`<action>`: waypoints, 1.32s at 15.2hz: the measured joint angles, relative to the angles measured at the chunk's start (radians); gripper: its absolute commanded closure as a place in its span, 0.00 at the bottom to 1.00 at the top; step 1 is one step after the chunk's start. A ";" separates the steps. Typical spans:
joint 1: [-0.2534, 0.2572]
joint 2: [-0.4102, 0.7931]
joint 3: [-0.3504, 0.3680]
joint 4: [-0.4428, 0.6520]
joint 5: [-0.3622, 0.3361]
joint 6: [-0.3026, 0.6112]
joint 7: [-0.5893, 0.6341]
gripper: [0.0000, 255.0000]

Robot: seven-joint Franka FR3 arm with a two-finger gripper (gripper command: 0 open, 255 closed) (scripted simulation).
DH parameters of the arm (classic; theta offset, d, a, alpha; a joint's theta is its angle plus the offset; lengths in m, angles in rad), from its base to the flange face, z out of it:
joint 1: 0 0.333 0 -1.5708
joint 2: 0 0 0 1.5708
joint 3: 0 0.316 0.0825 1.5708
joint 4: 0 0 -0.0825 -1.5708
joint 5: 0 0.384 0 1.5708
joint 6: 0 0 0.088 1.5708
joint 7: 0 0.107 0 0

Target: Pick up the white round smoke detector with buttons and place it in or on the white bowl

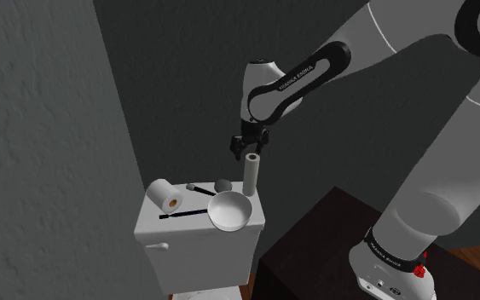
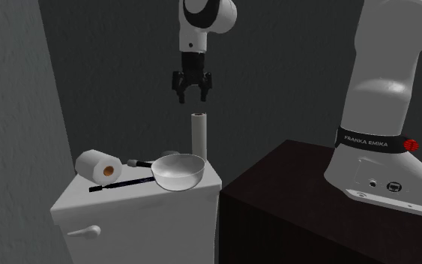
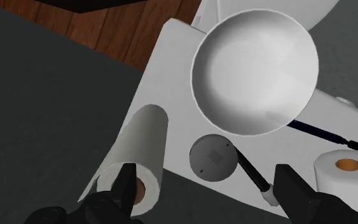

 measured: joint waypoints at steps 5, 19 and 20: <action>0.011 0.203 0.001 0.092 -0.050 0.087 0.079 0.00; 0.074 0.704 -0.057 0.423 -0.116 0.206 0.197 0.00; 0.076 0.716 -0.058 0.431 -0.117 0.210 0.198 0.00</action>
